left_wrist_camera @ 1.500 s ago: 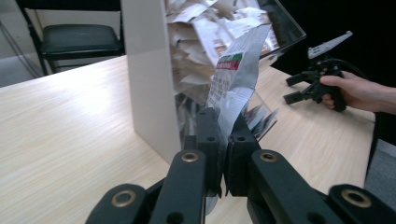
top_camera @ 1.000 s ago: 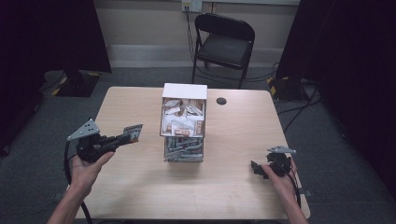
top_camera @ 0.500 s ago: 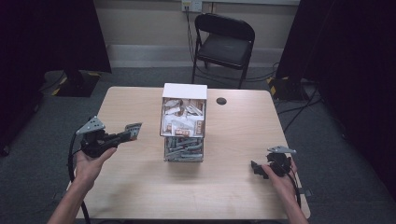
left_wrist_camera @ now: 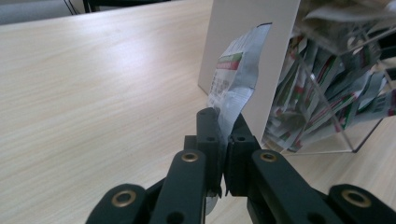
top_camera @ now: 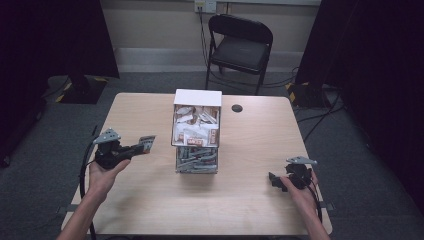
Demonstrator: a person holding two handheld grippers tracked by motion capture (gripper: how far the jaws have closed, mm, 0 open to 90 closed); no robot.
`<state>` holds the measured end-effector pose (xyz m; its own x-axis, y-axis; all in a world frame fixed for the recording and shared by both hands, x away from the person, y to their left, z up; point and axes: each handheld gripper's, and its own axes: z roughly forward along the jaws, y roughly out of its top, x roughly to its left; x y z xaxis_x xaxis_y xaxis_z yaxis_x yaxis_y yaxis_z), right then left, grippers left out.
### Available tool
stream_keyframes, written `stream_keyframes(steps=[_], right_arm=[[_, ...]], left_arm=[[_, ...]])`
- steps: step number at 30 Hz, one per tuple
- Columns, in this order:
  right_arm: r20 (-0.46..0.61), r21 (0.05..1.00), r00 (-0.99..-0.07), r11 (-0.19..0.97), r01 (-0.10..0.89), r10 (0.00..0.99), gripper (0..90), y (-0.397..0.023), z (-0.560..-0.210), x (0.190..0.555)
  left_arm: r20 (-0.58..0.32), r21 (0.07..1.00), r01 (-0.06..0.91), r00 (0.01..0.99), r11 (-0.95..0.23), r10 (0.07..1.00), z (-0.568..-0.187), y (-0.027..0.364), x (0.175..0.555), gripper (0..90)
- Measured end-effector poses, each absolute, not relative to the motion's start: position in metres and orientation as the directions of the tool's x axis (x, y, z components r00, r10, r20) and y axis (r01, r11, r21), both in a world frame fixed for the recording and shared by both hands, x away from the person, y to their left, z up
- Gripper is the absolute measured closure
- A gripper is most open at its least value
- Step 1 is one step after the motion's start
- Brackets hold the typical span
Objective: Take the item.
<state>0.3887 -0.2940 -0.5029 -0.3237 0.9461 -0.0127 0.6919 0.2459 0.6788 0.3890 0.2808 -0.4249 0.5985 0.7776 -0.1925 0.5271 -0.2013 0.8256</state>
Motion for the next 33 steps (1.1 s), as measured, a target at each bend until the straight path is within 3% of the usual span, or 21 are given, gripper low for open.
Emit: stream_keyframes(steps=[33], right_arm=[[-0.013, 0.678, -0.325, 0.247, 0.692, 0.945, 0.0, -0.294, -0.503, 0.389]], left_arm=[[-0.241, 0.766, 0.595, 0.615, -0.242, 0.750, -0.466, 0.247, 0.406, 87.0]])
